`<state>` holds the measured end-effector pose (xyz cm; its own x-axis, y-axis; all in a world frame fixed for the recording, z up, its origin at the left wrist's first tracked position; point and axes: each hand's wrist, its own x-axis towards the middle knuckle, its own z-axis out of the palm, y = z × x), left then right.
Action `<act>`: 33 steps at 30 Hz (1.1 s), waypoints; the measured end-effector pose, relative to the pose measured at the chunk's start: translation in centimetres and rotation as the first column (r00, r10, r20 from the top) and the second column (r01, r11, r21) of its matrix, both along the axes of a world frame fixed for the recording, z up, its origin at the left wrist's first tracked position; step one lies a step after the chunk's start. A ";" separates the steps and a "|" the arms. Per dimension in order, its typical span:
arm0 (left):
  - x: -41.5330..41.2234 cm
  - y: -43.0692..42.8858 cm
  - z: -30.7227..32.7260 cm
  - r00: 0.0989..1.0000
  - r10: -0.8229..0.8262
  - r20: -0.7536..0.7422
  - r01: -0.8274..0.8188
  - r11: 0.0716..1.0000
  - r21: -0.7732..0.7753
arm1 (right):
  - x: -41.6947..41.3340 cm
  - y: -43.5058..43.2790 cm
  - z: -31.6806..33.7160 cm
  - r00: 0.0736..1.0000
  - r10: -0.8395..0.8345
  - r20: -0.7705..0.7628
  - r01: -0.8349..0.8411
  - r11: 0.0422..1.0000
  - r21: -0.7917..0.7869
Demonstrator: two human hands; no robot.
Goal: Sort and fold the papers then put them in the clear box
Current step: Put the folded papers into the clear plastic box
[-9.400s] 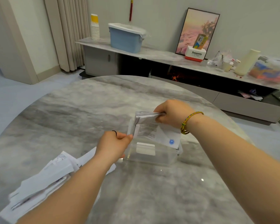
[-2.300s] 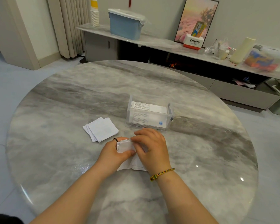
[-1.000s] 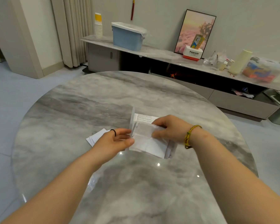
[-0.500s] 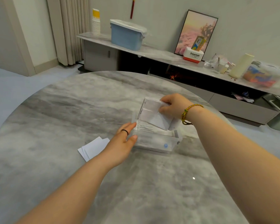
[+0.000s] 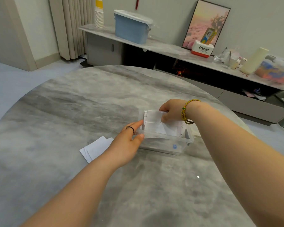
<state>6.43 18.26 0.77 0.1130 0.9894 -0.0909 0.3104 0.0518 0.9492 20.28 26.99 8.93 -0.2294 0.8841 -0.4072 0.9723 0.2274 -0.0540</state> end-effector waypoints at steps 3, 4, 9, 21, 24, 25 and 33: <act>0.0 0.0 0.1 1.000 -0.002 -0.004 0.002 1.000 -0.001 | -0.4 -0.1 -0.3 0.999 0.003 0.054 -0.003 1.000 0.014; 0.0 -0.1 0.1 1.000 -0.004 -0.006 0.004 1.000 -0.003 | -0.5 -0.2 -0.4 0.998 0.004 0.063 -0.005 1.000 0.023; 0.0 -0.2 0.2 1.000 -0.018 -0.010 0.018 1.000 -0.005 | 0.5 -0.1 0.7 0.999 -0.007 -0.048 0.010 0.999 0.050; -0.1 -0.1 0.1 0.999 -0.024 -0.022 0.024 1.000 -0.011 | -0.9 -0.4 -2.2 0.953 0.086 0.291 -0.123 0.986 0.112; -0.1 0.0 0.0 1.000 -0.026 -0.016 0.026 1.000 -0.012 | -0.8 -0.4 -3.7 0.938 0.107 0.329 -0.203 0.940 0.274; -0.1 0.0 0.0 1.000 -0.026 -0.012 0.026 1.000 -0.013 | -0.8 -0.5 -4.0 0.940 0.109 0.324 -0.216 0.923 0.317; -0.2 -0.1 -0.1 1.000 -0.015 -0.003 0.015 1.000 -0.003 | -1.0 -1.2 -3.9 0.992 0.006 0.127 -0.058 0.909 0.412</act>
